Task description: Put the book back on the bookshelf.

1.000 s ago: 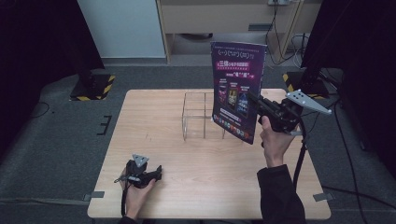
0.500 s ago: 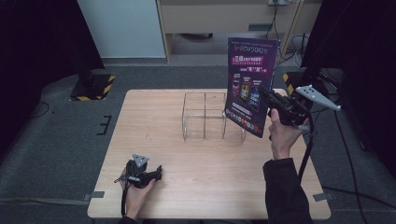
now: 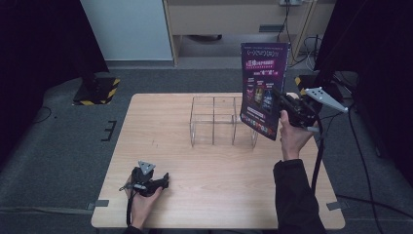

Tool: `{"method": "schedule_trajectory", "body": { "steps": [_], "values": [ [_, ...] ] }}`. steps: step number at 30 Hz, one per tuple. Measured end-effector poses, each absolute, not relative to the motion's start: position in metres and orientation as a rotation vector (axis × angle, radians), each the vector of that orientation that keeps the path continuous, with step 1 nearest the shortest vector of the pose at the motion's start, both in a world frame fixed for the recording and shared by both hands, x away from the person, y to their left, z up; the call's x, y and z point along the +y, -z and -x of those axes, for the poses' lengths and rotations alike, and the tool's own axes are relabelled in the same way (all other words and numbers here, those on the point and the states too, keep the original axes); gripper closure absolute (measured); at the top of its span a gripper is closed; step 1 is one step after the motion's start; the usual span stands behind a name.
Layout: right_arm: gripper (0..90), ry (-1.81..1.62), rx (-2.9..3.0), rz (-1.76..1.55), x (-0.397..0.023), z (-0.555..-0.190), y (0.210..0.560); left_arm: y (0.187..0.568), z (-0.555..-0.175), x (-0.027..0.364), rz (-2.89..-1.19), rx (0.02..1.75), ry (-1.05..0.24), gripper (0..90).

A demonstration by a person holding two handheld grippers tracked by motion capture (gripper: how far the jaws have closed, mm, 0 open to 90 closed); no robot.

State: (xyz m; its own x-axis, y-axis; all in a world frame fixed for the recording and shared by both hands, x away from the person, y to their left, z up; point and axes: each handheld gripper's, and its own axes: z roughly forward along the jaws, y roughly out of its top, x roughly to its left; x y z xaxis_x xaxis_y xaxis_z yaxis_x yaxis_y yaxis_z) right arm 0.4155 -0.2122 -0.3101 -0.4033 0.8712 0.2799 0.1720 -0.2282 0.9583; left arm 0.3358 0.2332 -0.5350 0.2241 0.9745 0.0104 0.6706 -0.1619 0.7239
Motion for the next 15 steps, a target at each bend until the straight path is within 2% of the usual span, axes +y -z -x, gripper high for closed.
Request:
{"method": "schedule_trajectory", "body": {
  "steps": [15],
  "values": [
    [84.3,-1.606,1.527,-1.337,-0.201,-0.434,0.358,0.535,-0.336,0.233,-1.909,1.511,-0.661,15.2]
  ]
}}
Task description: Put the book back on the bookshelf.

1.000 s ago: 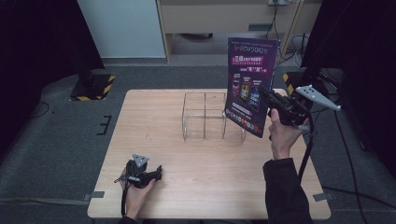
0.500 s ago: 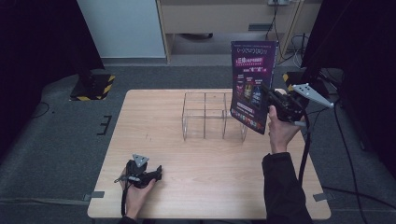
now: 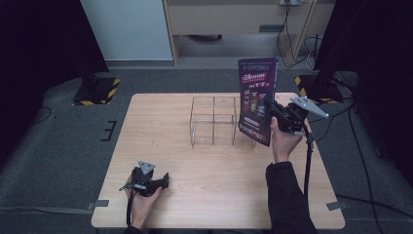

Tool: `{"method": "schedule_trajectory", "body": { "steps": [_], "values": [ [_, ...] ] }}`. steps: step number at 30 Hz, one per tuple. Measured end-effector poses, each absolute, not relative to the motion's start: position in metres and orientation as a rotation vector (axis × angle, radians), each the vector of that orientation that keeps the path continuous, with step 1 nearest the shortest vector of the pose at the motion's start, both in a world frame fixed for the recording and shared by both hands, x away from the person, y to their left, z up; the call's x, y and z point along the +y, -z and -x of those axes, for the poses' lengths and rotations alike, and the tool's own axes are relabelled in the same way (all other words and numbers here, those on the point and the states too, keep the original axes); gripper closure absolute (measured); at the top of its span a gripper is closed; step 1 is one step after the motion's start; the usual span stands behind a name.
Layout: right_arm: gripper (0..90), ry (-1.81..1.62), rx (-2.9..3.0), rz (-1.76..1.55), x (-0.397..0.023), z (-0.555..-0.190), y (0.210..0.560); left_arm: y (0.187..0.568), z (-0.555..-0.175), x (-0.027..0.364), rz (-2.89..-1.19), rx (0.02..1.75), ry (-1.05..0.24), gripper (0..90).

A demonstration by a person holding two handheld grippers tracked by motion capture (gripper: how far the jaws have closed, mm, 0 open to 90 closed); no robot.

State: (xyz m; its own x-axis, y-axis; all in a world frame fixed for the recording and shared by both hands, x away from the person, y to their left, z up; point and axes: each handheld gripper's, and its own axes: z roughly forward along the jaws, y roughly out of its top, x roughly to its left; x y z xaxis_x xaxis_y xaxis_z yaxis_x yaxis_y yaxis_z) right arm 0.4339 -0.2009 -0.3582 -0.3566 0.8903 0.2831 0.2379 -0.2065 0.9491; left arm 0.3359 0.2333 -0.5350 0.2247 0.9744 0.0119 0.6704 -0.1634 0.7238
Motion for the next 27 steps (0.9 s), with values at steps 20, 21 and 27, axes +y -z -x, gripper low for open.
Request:
{"method": "schedule_trajectory", "body": {
  "steps": [20,21,27],
  "values": [
    [83.6,-1.544,1.581,-1.348,-0.184,-0.429,0.397,0.535,-0.336,0.233,-1.907,1.512,-0.660,15.2],
    [83.5,-1.538,1.582,-1.338,-0.183,-0.428,0.398,0.535,-0.336,0.233,-1.907,1.512,-0.660,15.2],
    [81.8,-1.524,1.613,-1.319,-0.179,-0.424,0.403,0.535,-0.336,0.233,-1.906,1.512,-0.661,15.2]
  ]
}}
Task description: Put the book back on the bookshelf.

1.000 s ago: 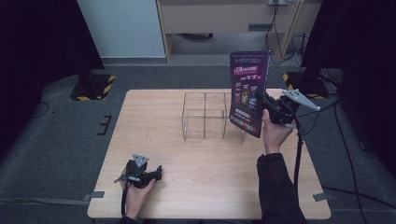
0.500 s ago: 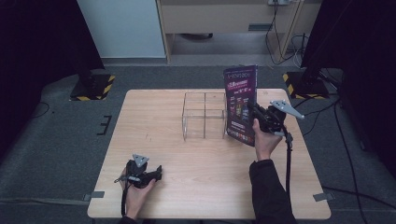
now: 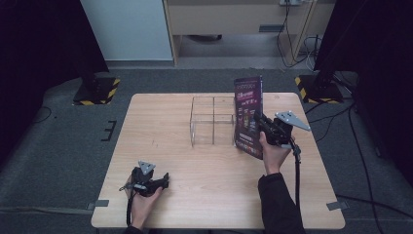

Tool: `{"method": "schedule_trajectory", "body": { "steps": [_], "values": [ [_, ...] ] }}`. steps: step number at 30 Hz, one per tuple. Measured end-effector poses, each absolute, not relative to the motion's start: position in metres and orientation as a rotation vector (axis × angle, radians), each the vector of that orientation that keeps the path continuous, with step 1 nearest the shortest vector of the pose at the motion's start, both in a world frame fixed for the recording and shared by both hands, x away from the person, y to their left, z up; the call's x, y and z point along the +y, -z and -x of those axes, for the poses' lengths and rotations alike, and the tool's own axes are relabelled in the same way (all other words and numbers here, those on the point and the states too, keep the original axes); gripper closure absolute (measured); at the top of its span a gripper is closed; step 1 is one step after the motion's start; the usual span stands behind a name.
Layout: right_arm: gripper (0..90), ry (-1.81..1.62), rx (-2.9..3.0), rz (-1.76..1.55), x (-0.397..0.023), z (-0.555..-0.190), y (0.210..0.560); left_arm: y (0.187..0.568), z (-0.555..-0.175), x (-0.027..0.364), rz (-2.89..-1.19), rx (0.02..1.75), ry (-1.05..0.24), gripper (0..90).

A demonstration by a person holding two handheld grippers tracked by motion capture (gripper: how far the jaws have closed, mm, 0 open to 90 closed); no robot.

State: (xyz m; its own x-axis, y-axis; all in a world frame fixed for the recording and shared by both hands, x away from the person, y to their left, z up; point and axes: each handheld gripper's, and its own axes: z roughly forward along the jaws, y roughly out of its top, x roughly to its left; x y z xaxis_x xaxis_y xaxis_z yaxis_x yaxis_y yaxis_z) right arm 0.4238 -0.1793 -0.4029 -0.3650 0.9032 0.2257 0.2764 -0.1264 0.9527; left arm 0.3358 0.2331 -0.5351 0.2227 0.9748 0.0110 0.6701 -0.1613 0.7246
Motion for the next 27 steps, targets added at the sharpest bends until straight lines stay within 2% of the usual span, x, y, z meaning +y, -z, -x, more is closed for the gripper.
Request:
{"method": "schedule_trajectory", "body": {
  "steps": [6,12,27],
  "values": [
    [78.3,-1.505,1.669,-1.291,-0.179,-0.419,0.405,0.535,-0.336,0.233,-1.906,1.513,-0.661,15.1],
    [83.9,-1.484,1.652,-1.304,-0.179,-0.416,0.405,0.535,-0.336,0.233,-1.906,1.513,-0.661,15.2],
    [84.4,-1.558,1.498,-1.254,-0.176,-0.427,0.389,0.535,-0.336,0.233,-1.908,1.513,-0.661,15.2]
  ]
}}
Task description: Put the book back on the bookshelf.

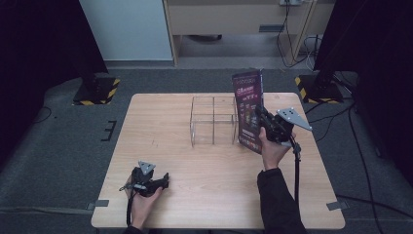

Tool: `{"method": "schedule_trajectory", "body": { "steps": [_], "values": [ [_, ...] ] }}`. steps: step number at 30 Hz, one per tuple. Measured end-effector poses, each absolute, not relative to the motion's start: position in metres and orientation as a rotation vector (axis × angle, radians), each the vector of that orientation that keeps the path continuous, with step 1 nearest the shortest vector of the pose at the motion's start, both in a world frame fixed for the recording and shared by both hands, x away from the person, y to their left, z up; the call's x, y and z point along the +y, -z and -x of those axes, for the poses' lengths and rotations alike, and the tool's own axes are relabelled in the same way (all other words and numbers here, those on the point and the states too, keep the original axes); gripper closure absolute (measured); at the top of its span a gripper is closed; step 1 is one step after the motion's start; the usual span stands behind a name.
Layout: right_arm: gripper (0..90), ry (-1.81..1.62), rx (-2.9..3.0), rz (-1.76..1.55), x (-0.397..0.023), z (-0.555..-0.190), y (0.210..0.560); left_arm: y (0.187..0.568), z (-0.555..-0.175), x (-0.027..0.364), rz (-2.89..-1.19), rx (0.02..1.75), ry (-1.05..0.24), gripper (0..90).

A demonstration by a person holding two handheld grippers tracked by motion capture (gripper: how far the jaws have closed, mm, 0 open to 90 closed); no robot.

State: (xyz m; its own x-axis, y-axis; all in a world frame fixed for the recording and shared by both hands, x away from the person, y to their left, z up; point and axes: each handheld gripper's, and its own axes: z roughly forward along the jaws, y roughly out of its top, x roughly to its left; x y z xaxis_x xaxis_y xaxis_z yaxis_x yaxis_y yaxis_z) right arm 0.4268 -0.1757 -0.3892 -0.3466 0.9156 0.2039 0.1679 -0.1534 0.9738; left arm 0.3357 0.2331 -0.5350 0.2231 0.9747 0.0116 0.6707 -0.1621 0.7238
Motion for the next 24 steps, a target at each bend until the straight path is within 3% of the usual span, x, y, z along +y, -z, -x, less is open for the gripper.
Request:
{"method": "schedule_trajectory", "body": {
  "steps": [11,14,15,20,24],
  "values": [
    [83.7,-1.564,1.428,-1.254,-0.166,-0.422,0.416,0.535,-0.335,0.233,-1.906,1.512,-0.660,15.1],
    [81.1,-1.547,1.435,-1.250,-0.168,-0.420,0.417,0.535,-0.335,0.233,-1.906,1.511,-0.660,15.1],
    [73.2,-1.549,1.459,-1.246,-0.169,-0.416,0.416,0.535,-0.335,0.233,-1.906,1.512,-0.660,15.1],
    [65.5,-1.546,1.497,-1.274,-0.176,-0.410,0.414,0.535,-0.335,0.233,-1.908,1.512,-0.660,15.1],
    [65.6,-1.525,1.581,-1.321,-0.181,-0.410,0.413,0.535,-0.335,0.233,-1.907,1.512,-0.660,15.1]
  ]
}}
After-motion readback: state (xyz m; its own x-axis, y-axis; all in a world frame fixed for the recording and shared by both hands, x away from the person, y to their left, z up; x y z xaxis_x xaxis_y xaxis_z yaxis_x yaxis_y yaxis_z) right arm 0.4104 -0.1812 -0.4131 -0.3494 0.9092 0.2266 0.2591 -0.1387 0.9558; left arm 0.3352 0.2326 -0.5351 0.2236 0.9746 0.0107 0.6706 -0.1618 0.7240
